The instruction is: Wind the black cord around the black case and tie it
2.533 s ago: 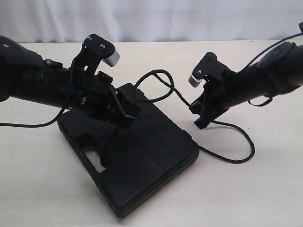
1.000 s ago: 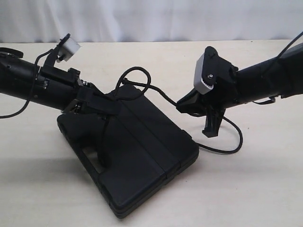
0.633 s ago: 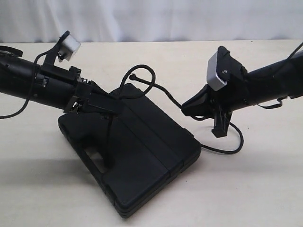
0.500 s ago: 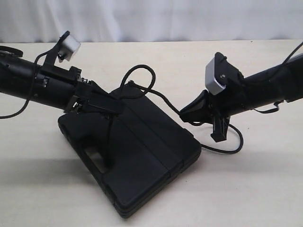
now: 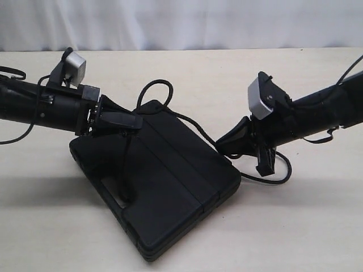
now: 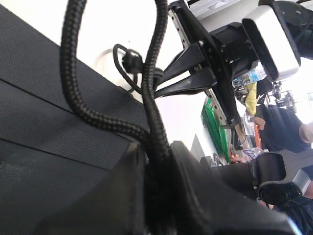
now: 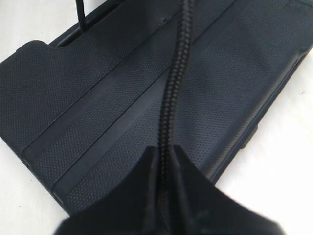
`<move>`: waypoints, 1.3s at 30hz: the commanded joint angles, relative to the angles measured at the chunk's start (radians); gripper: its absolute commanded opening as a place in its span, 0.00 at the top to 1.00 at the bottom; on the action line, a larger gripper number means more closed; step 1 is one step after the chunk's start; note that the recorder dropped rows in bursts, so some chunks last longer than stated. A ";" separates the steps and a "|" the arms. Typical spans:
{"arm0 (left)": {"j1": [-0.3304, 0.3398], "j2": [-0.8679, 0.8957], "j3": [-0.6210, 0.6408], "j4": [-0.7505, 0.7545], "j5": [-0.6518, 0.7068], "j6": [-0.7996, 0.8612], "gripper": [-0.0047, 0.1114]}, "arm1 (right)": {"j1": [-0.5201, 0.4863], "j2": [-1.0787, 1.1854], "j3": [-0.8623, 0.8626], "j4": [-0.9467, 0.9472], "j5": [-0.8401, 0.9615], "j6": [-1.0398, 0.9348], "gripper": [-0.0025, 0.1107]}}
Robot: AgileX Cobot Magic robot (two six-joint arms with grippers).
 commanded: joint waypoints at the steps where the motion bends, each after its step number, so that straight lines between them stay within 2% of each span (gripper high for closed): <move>1: -0.001 0.002 -0.007 -0.015 0.020 0.002 0.96 | -0.001 0.001 0.003 0.055 0.042 -0.034 0.94; 11: -0.001 0.002 -0.007 -0.013 0.020 -0.028 0.96 | 0.000 0.001 0.003 0.130 0.067 -0.034 0.94; 14: -0.001 0.002 -0.007 -0.013 0.020 -0.031 0.96 | 0.027 0.001 0.003 0.150 0.055 -0.034 0.94; 20: -0.001 -0.002 -0.007 -0.013 0.020 -0.030 0.96 | 0.093 0.001 0.001 0.151 -0.046 -0.034 0.94; 39: -0.001 -0.093 -0.007 -0.039 0.020 -0.150 0.96 | 0.077 -0.001 -0.002 0.018 -0.431 -0.034 0.94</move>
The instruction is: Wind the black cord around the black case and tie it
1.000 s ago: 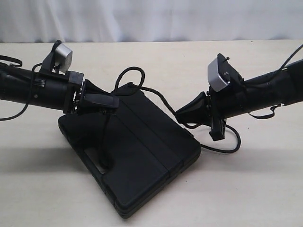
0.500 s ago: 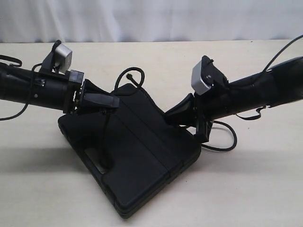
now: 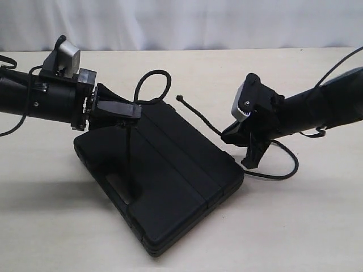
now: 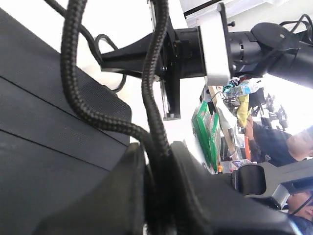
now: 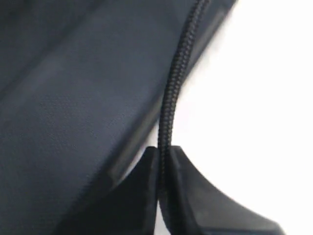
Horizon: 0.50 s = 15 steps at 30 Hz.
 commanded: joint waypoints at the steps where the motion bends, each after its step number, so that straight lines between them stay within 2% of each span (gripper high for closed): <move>1: -0.001 -0.015 -0.007 -0.039 0.024 -0.019 0.96 | -0.005 -0.006 -0.002 -0.015 -0.050 -0.034 0.94; 9: -0.001 -0.015 -0.007 -0.028 0.024 0.002 0.96 | -0.002 -0.082 -0.015 -0.130 0.046 -0.034 0.94; 15: -0.001 -0.015 -0.007 -0.028 0.024 0.002 0.96 | -0.002 -0.135 -0.017 -0.131 0.032 -0.003 0.94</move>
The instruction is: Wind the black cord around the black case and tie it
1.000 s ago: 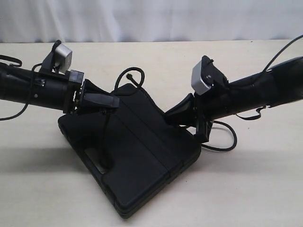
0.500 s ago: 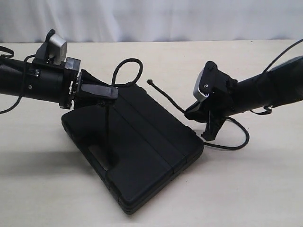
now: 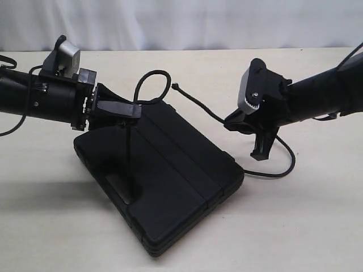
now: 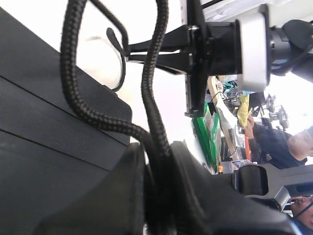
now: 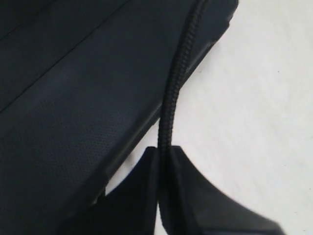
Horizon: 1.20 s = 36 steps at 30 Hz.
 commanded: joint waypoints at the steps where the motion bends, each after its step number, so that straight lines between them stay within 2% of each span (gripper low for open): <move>1: -0.001 -0.013 -0.007 -0.029 0.026 0.005 0.96 | -0.002 -0.025 -0.003 -0.012 0.000 0.013 0.94; 21: -0.001 -0.013 -0.007 -0.029 0.026 0.005 0.96 | -0.002 -0.025 -0.003 -0.001 0.000 0.050 0.94; 24: -0.001 -0.013 -0.007 -0.028 0.026 0.005 0.96 | -0.002 -0.025 -0.003 0.005 -0.047 0.062 0.94; 29: -0.001 -0.013 -0.007 -0.028 0.026 0.005 0.96 | -0.002 -0.025 -0.003 0.121 -0.157 0.040 0.94; 36: -0.001 -0.013 -0.007 -0.028 0.026 0.005 0.96 | -0.083 0.037 -0.003 0.146 -0.140 -0.034 0.94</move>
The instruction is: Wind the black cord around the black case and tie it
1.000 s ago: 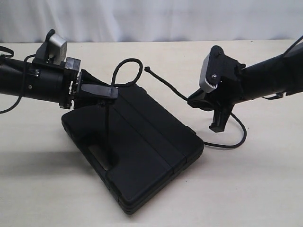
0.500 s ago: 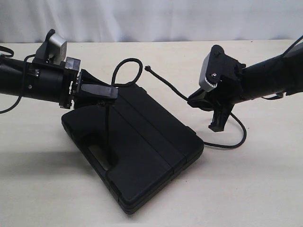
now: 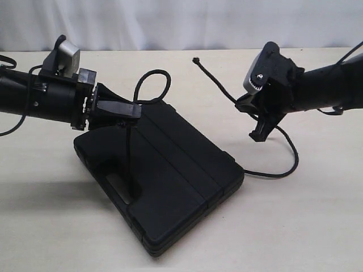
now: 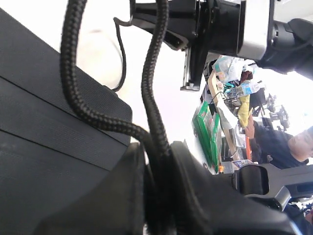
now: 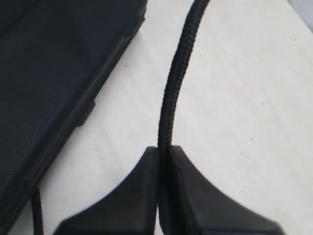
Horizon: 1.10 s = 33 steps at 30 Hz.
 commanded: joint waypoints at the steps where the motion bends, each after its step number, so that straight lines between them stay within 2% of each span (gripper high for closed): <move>1: -0.001 -0.013 -0.007 -0.028 0.026 0.002 0.96 | -0.078 0.066 -0.006 0.000 0.049 -0.034 0.94; 8: -0.001 -0.013 -0.007 -0.030 0.026 0.002 0.96 | -0.193 0.215 -0.140 -0.039 0.375 -0.034 0.94; 11: -0.001 -0.013 -0.007 -0.028 0.026 0.002 0.96 | -0.199 0.226 -0.202 -0.115 0.428 -0.034 0.94; 16: -0.001 -0.013 -0.007 -0.028 0.026 0.002 0.96 | -0.183 0.205 -0.303 -0.448 0.536 -0.034 0.94; 21: -0.001 -0.013 -0.007 -0.028 0.026 0.002 0.96 | -0.063 0.171 -0.345 -1.030 0.610 -0.014 0.94; 23: -0.001 -0.013 -0.007 -0.028 0.026 0.002 0.96 | -0.032 0.173 -0.345 -1.146 0.555 0.145 0.94; 26: -0.001 -0.013 -0.007 -0.028 0.026 0.002 0.96 | -0.012 0.189 -0.345 -1.346 0.479 0.489 0.94; 27: -0.001 -0.013 -0.007 -0.028 0.026 0.002 0.96 | -0.014 0.193 -0.345 -1.493 0.446 0.795 0.94; 28: -0.001 -0.013 -0.007 -0.028 0.026 0.002 0.96 | -0.016 0.193 -0.345 -1.531 0.437 0.860 0.94; 31: -0.001 -0.013 -0.007 -0.028 0.026 0.002 0.96 | -0.020 0.176 -0.345 -1.516 0.332 0.908 0.94; 33: -0.001 -0.013 -0.007 -0.028 0.026 0.002 0.96 | -0.040 0.154 -0.345 -1.344 0.184 0.944 0.94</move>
